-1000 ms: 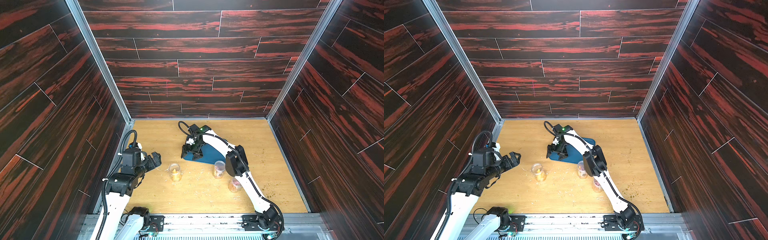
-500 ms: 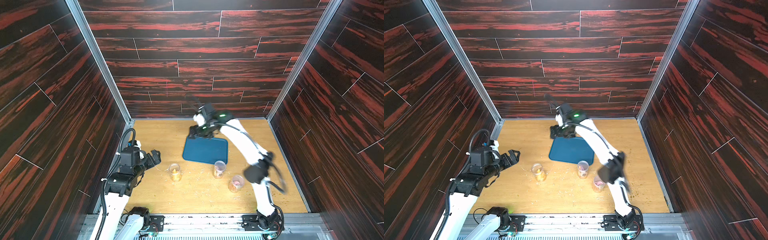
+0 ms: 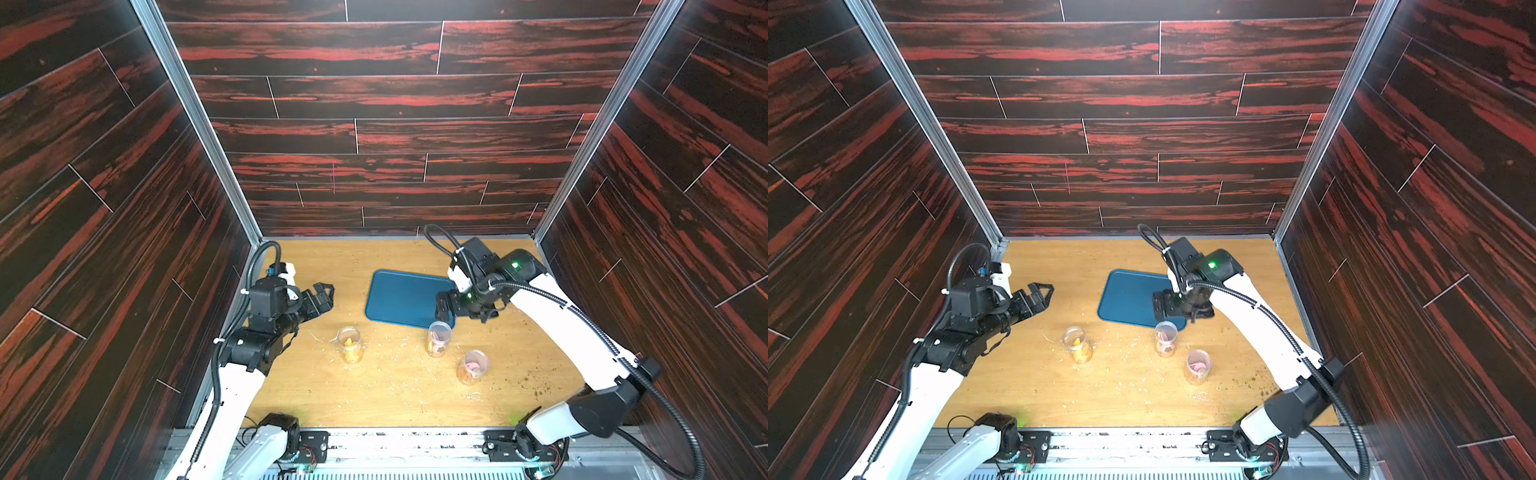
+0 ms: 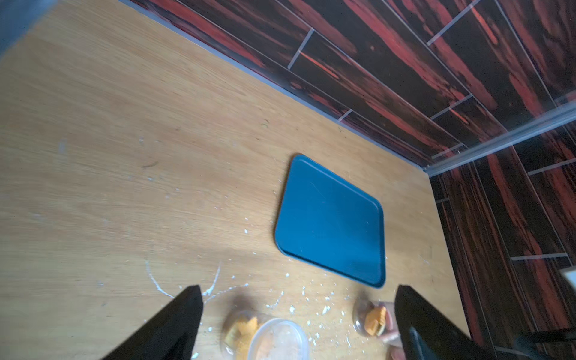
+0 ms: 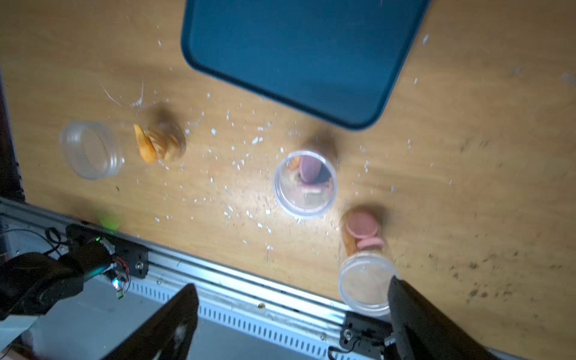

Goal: Pour the cookies out of the jar
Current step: Pick up the jar from the center of the board.

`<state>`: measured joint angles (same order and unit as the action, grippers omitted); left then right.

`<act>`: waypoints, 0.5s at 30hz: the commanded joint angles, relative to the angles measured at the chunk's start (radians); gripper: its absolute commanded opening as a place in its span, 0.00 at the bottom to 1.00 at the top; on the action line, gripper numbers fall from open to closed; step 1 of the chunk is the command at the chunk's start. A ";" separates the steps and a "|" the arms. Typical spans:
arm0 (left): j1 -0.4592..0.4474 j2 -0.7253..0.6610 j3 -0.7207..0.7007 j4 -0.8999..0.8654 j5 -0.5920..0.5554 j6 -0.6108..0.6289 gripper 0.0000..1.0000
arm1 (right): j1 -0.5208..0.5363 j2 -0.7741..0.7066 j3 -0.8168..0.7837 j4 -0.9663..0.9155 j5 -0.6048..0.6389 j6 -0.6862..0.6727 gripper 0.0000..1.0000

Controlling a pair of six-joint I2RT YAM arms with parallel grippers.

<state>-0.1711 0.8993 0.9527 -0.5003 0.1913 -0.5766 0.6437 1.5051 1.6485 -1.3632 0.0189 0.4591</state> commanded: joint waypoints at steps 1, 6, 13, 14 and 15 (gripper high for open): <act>-0.008 0.003 -0.014 0.012 0.025 -0.010 1.00 | 0.005 -0.034 -0.049 -0.023 -0.046 0.035 0.99; -0.009 0.005 -0.042 0.028 0.034 -0.030 1.00 | 0.023 0.000 -0.099 -0.016 0.001 0.020 0.98; -0.009 0.005 -0.025 0.003 0.026 -0.023 1.00 | 0.048 0.117 -0.100 0.093 -0.015 0.003 0.98; -0.009 0.002 -0.023 -0.002 0.024 -0.022 1.00 | 0.049 0.131 -0.098 0.104 -0.025 0.001 0.98; -0.008 -0.004 -0.022 -0.007 0.022 -0.022 1.00 | 0.052 0.145 -0.098 0.119 -0.036 -0.001 0.98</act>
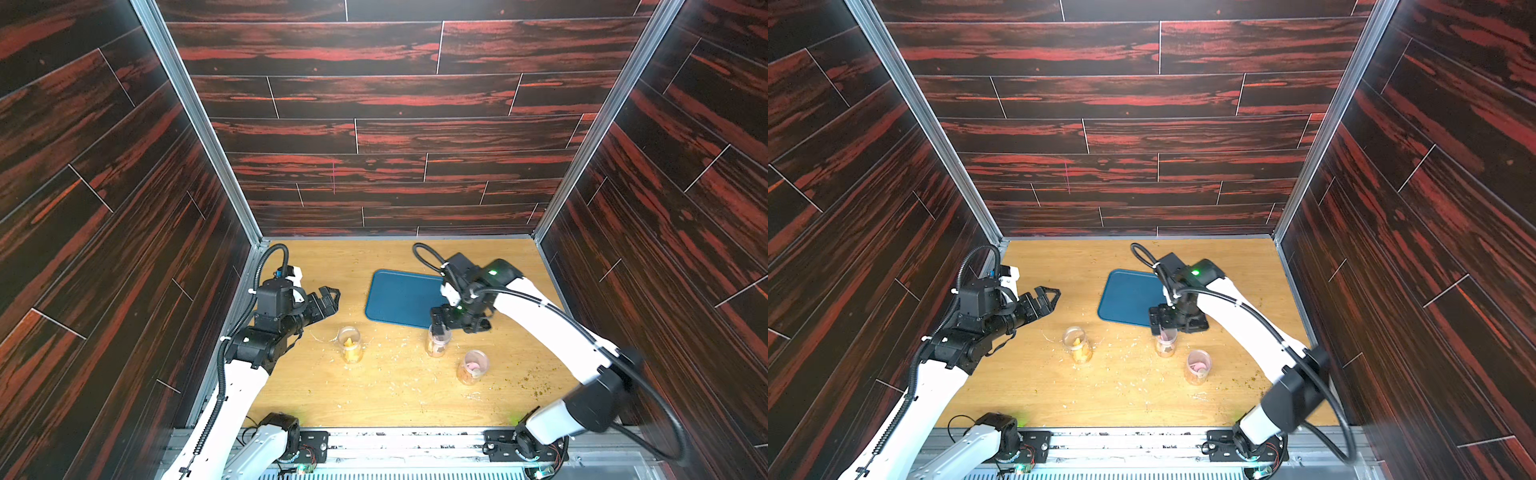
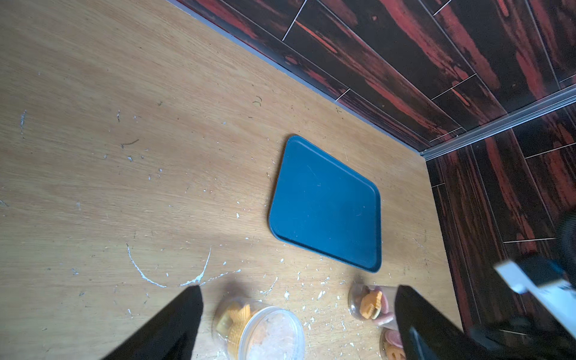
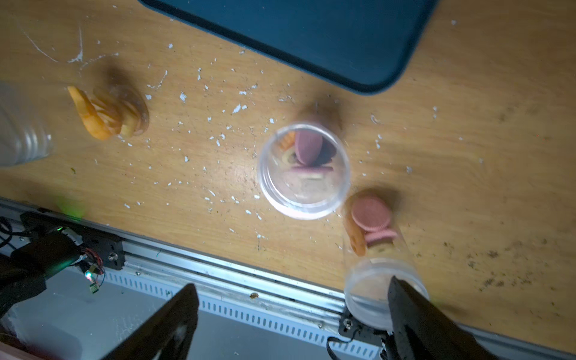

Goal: Pour the cookies out of the jar
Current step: Pick up the jar from the center of the board.

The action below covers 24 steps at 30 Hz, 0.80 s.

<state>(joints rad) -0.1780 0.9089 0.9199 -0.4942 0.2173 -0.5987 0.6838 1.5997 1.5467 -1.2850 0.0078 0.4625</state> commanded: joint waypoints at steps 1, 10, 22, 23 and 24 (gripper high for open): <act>-0.002 -0.020 0.011 -0.018 -0.008 0.004 1.00 | 0.014 0.062 0.002 0.054 -0.033 -0.005 0.98; -0.002 -0.068 0.006 -0.106 -0.041 0.038 1.00 | 0.014 0.131 -0.036 0.062 0.037 -0.026 0.98; -0.002 -0.044 0.010 -0.095 -0.046 0.023 1.00 | 0.013 0.162 -0.093 0.103 0.030 -0.030 0.90; -0.002 -0.042 0.012 -0.094 -0.046 0.022 1.00 | 0.013 0.163 -0.095 0.108 0.032 -0.031 0.90; -0.003 -0.042 0.013 -0.095 -0.047 0.022 1.00 | 0.013 0.165 -0.100 0.111 0.033 -0.032 0.89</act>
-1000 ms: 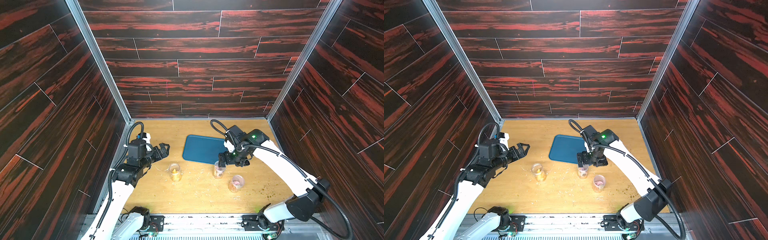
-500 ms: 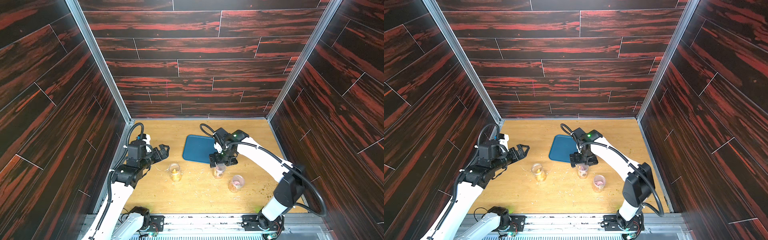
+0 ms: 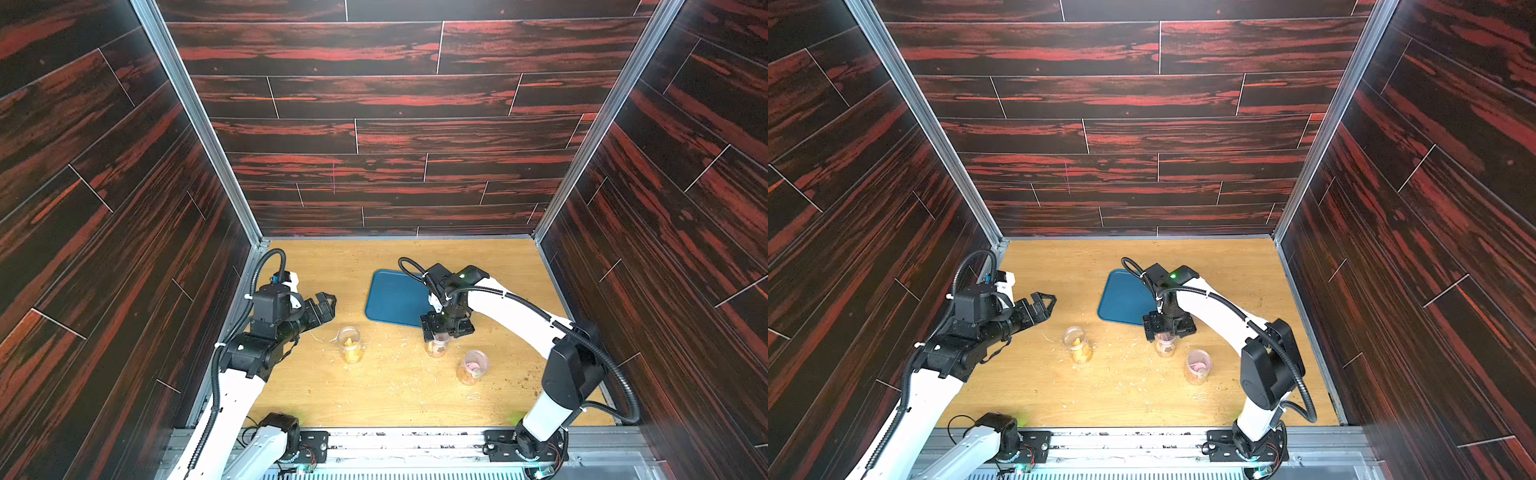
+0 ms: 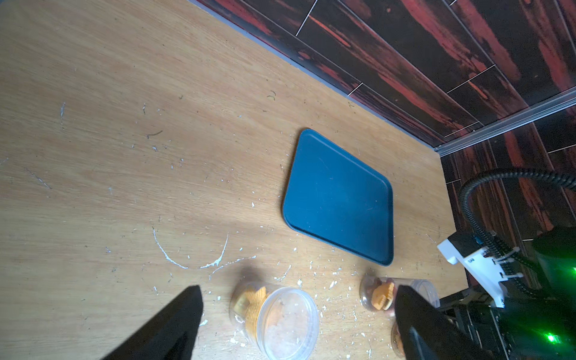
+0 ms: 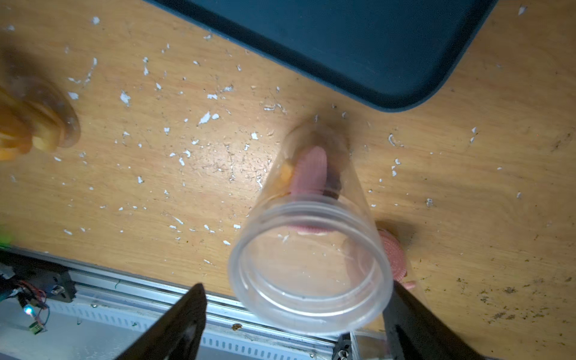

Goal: Pour the cookies out of the jar
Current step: Pick up the jar from the center of the board.

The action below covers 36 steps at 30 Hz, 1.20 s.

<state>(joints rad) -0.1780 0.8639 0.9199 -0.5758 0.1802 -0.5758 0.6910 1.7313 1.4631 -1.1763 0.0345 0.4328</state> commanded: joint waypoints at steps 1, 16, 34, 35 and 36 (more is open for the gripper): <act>-0.002 0.003 0.013 -0.013 -0.013 -0.001 1.00 | 0.005 0.035 -0.019 0.006 0.009 -0.002 0.89; -0.003 -0.029 -0.003 -0.043 -0.038 -0.010 1.00 | 0.006 0.063 -0.004 0.001 0.036 -0.016 0.77; -0.002 -0.069 -0.019 -0.053 -0.053 -0.052 1.00 | 0.004 0.019 0.005 -0.005 0.040 -0.016 0.67; -0.002 -0.072 -0.022 -0.055 -0.053 -0.055 1.00 | 0.005 0.015 0.006 -0.003 0.035 -0.014 0.67; -0.003 -0.074 -0.022 -0.055 -0.054 -0.057 1.00 | 0.003 0.013 0.009 -0.004 0.031 -0.013 0.67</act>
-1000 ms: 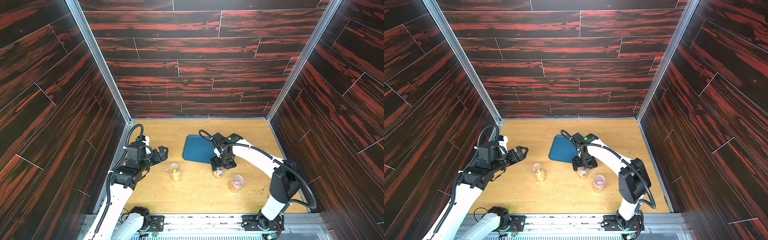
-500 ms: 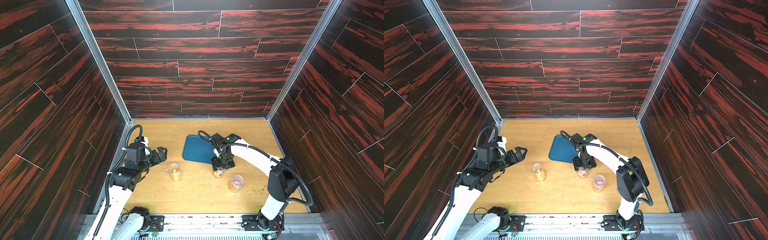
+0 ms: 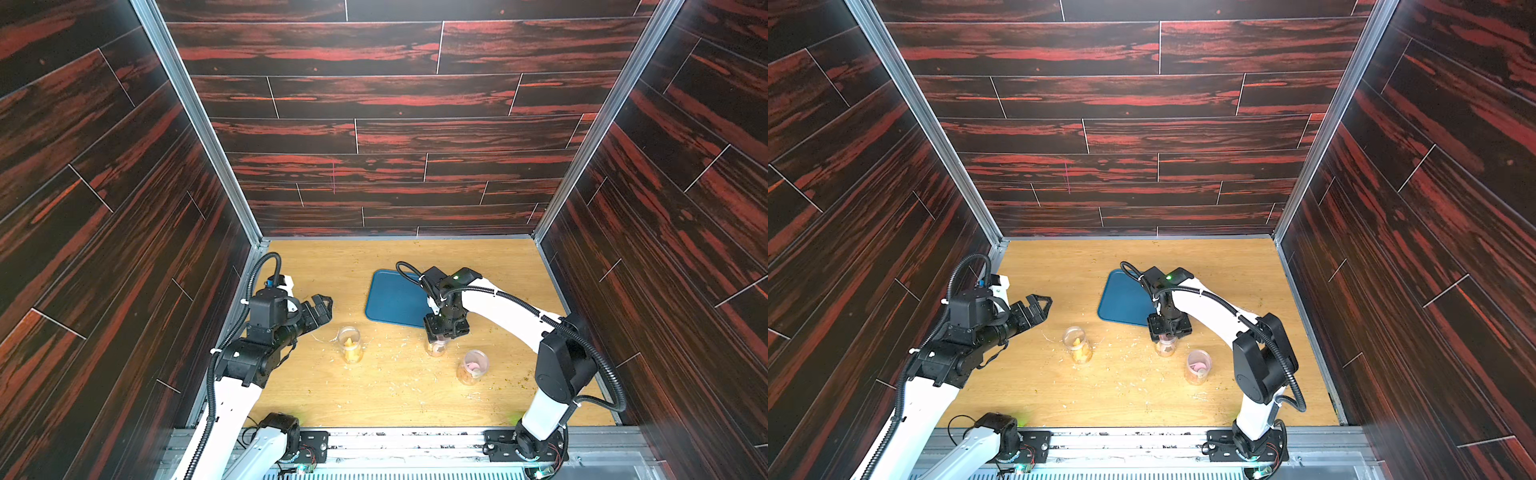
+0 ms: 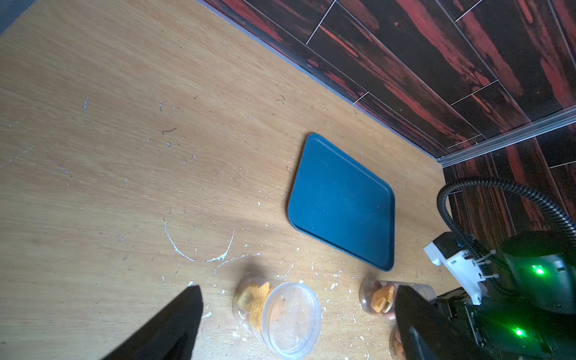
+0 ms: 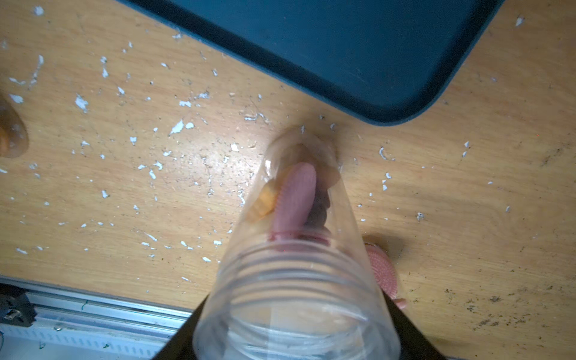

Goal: Pour the cookies out of the jar
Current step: Pick up the jar from the center of the board.

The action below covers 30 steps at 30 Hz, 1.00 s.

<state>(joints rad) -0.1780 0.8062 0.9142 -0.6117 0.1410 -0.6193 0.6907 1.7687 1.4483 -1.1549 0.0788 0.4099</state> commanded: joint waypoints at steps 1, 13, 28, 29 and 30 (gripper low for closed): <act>-0.002 -0.019 -0.019 -0.018 -0.013 -0.017 1.00 | 0.004 -0.029 0.027 -0.028 -0.017 0.010 0.67; -0.002 -0.019 -0.030 0.009 0.029 -0.028 1.00 | -0.025 -0.065 0.049 -0.031 -0.068 0.016 0.67; -0.002 0.082 0.021 0.136 0.267 0.011 1.00 | -0.194 -0.109 0.206 0.017 -0.457 0.069 0.67; -0.002 0.088 0.018 0.153 0.279 0.013 1.00 | -0.202 -0.108 0.216 0.023 -0.483 0.076 0.67; -0.002 0.091 0.017 0.165 0.289 0.024 1.00 | -0.208 -0.106 0.229 0.028 -0.506 0.083 0.67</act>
<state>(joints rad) -0.1780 0.8909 0.9077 -0.5083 0.3565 -0.6109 0.4927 1.6978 1.6390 -1.1347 -0.2935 0.4641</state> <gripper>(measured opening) 0.997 0.672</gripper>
